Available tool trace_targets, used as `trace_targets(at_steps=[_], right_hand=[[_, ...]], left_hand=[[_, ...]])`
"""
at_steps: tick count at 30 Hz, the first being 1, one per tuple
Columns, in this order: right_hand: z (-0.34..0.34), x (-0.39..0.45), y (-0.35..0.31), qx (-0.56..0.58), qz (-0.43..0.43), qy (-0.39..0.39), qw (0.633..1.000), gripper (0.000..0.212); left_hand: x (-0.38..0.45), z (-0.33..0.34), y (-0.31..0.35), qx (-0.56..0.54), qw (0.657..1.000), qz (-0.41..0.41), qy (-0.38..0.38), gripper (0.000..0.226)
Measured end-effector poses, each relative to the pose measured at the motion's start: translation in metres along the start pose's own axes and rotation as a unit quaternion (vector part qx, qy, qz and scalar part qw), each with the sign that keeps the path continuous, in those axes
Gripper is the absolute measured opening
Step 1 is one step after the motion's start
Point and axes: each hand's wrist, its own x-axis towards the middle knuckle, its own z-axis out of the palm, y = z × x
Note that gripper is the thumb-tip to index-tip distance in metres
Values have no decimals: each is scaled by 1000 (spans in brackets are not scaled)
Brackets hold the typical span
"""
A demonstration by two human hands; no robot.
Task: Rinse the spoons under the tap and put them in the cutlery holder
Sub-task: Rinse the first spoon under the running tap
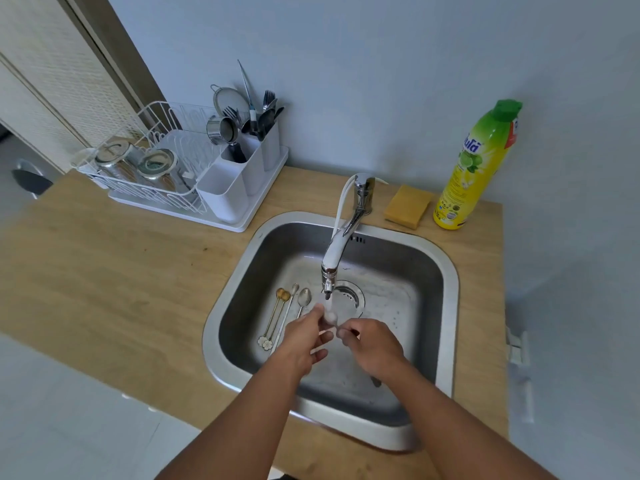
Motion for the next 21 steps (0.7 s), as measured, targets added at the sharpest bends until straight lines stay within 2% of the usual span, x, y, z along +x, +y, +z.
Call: trace_targets(at_steps=[4, 9, 10, 16, 21], right_hand=[[-3, 5, 6, 117, -3, -64, 991, 20], [-5, 10, 11, 140, -30, -112, 983, 16], [-5, 10, 11, 136, -40, -113, 983, 16], [-9, 11, 15, 133, -77, -82, 985, 23], [-6, 12, 15, 132, -98, -67, 984, 21]], left_hand=[[4, -18, -11, 8, 999, -6, -36, 24], [8, -26, -13, 87, 995, 36, -35, 9], [7, -26, -10, 101, 993, 49, -29, 8], [5, -8, 5, 124, 989, 76, -18, 34], [7, 5, 15, 95, 993, 60, 31, 32]])
